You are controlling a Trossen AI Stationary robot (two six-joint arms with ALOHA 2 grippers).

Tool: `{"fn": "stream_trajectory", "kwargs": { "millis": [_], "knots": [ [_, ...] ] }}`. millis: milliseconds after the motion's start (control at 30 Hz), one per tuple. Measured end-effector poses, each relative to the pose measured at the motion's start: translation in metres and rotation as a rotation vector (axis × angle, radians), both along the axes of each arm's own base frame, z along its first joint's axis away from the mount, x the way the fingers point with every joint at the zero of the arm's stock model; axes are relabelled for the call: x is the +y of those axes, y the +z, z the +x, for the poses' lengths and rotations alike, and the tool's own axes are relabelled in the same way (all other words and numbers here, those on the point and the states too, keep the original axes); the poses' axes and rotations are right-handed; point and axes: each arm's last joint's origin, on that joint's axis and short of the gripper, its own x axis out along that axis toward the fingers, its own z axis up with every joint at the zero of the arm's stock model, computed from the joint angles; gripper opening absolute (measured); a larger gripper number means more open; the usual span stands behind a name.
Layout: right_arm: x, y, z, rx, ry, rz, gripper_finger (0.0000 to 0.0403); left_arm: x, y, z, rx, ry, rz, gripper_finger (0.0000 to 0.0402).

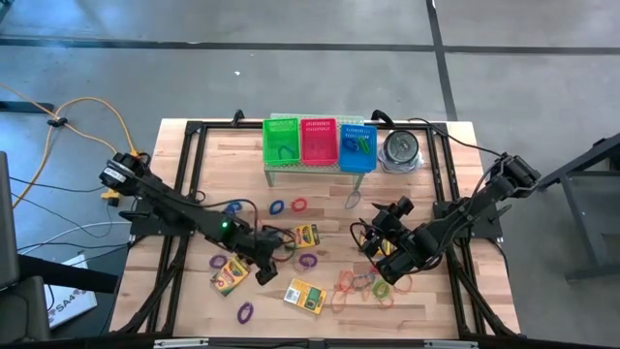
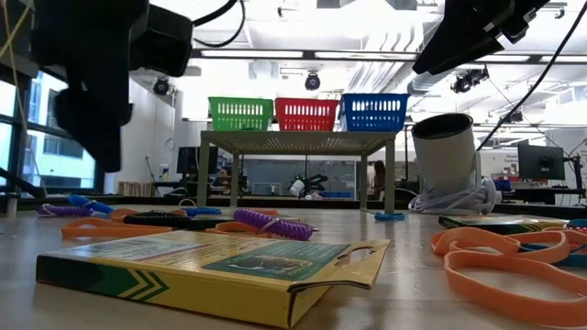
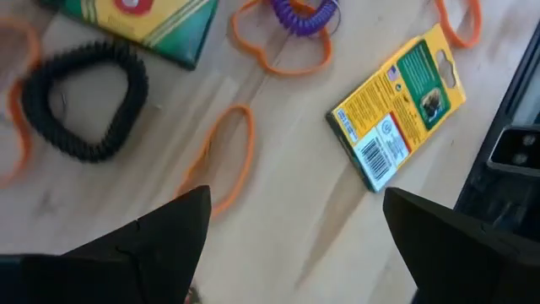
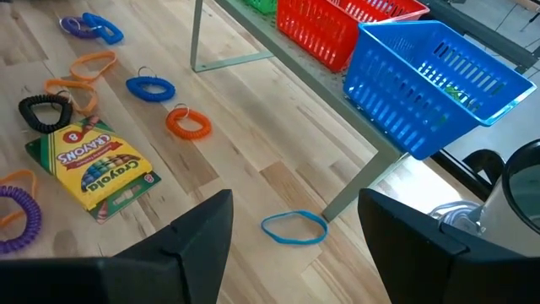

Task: Pick & Place Office Desk Supplies
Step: Put the yellow crayon box into the red bin on the shelf

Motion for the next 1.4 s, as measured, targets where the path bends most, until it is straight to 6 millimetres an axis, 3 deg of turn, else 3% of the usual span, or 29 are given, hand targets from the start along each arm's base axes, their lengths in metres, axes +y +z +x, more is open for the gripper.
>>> {"fn": "stream_trajectory", "kwargs": {
  "millis": [133,400,700,900,1400],
  "knots": [
    [0.000,0.000,0.000,0.000,0.000,0.000,0.0245,0.009,0.000,0.004,0.003,0.037,-0.006,0.0344],
    [0.000,0.000,0.000,0.002,0.003,-0.010,0.0245,0.023,0.001,0.010,0.108,0.131,-0.231,0.0344],
    [0.000,0.000,0.000,0.003,0.003,-0.008,0.0245,0.026,0.002,0.010,0.158,0.073,-0.337,0.0344],
    [0.000,0.000,0.000,0.002,0.003,-0.008,0.0245,0.025,0.002,0.009,0.121,-0.115,-0.321,0.0344],
    [0.000,0.000,0.001,-0.005,0.003,-0.006,0.0245,0.025,0.003,0.009,0.101,-0.242,-0.349,0.0344]
  ]
}}
